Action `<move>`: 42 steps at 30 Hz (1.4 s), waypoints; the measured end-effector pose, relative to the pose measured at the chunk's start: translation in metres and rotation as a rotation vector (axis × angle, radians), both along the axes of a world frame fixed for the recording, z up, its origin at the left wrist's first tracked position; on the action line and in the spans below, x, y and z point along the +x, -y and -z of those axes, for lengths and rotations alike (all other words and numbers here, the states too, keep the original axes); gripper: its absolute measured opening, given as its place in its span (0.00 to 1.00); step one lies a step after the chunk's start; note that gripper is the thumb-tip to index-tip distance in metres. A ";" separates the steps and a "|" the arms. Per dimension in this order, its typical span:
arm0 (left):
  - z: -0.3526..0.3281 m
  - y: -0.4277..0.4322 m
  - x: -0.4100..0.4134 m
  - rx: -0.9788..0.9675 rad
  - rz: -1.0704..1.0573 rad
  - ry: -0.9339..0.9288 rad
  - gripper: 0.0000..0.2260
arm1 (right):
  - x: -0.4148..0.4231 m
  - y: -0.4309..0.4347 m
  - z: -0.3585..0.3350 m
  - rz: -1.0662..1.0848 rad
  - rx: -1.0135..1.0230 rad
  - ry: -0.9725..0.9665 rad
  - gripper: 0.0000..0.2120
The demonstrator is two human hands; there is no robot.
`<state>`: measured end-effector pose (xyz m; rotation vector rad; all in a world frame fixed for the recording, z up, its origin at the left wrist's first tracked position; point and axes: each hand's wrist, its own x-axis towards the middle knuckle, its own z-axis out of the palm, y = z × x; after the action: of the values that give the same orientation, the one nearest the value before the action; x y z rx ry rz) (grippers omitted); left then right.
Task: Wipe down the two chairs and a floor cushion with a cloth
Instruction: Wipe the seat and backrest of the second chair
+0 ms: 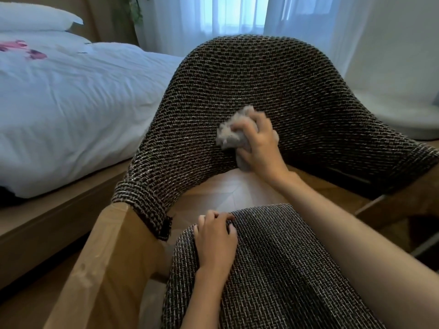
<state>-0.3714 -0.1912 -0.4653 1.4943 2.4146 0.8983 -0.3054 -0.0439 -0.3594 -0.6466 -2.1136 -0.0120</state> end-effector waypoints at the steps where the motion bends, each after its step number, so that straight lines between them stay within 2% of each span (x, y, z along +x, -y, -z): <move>1: 0.000 0.001 0.000 -0.001 0.001 0.003 0.11 | 0.008 0.003 0.013 -0.011 -0.016 0.056 0.21; 5: -0.002 0.006 -0.001 -0.007 -0.005 0.004 0.11 | 0.036 0.013 0.017 -0.041 -0.114 0.222 0.15; 9: -0.003 0.006 -0.003 -0.011 -0.018 0.017 0.11 | 0.018 0.013 -0.050 -0.098 0.048 -0.020 0.17; 13: -0.004 0.010 -0.003 0.024 -0.022 0.091 0.09 | -0.030 0.006 -0.088 -0.113 0.096 -0.080 0.21; 17: -0.003 0.008 -0.006 0.014 -0.036 0.064 0.10 | -0.031 0.014 -0.033 -0.064 -0.021 -0.137 0.20; 21: -0.002 0.006 -0.006 0.000 -0.042 0.032 0.11 | 0.006 0.025 0.022 -0.089 -0.131 0.077 0.19; 24: -0.001 0.007 -0.006 -0.009 -0.044 0.020 0.11 | 0.023 0.033 0.012 -0.119 -0.203 0.146 0.20; 28: -0.003 0.004 -0.007 -0.054 -0.044 0.014 0.11 | -0.007 0.038 -0.054 -0.218 -0.026 -0.067 0.22; 30: -0.005 0.003 -0.006 -0.102 -0.045 -0.007 0.11 | -0.035 0.038 -0.075 -0.271 0.020 -0.081 0.22; 32: -0.004 0.003 -0.006 -0.089 -0.047 -0.002 0.11 | -0.058 0.040 -0.071 -0.276 -0.024 -0.103 0.20; 35: 0.000 0.006 -0.007 -0.028 -0.052 0.012 0.11 | -0.063 0.047 -0.024 -0.217 -0.135 -0.208 0.20; 39: 0.001 0.006 -0.006 -0.033 -0.060 -0.011 0.10 | -0.021 0.052 0.039 -0.135 -0.316 -0.020 0.18; 42: 0.000 0.007 -0.005 -0.073 -0.050 -0.027 0.10 | 0.003 0.053 0.032 -0.112 -0.363 0.048 0.17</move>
<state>-0.3760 -0.1979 -0.4650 1.4365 2.4858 0.7955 -0.3022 -0.0968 -0.3916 -0.7424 -2.2153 0.4302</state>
